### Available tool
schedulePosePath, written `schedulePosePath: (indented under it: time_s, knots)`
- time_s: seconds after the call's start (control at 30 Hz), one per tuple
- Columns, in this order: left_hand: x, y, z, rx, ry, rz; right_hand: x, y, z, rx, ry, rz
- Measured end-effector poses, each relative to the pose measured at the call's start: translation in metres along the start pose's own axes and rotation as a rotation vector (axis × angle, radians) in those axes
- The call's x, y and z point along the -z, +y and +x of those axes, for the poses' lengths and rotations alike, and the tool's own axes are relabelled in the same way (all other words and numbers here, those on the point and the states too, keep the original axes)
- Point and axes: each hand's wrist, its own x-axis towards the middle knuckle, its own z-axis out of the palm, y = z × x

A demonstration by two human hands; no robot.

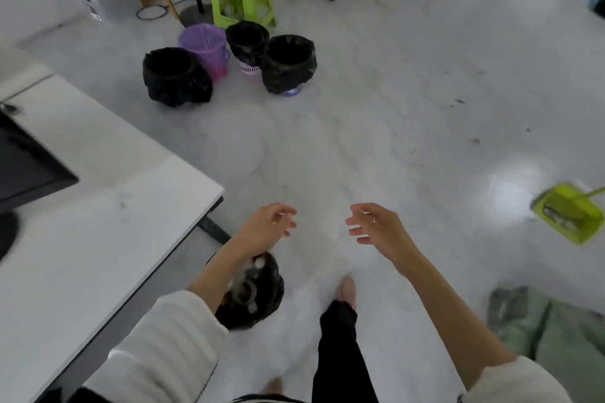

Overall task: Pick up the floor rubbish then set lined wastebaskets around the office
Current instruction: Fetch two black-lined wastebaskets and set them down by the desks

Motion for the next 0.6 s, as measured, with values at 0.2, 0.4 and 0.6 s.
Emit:
schedulePosePath:
  time_s: [0.2,0.4,0.6]
  knots:
    - [0.010,0.085,0.153,0.040,0.117,-0.093,0.072,-0.078,0.164,0.042,-0.101,-0.056]
    - [0.054,0.143,0.255,0.139,0.214,-0.236,0.096,-0.168,0.312,0.042,-0.204,-0.127]
    - [0.123,0.146,0.360,0.287,0.345,-0.371,0.055,-0.241,0.463,0.042,-0.348,-0.205]
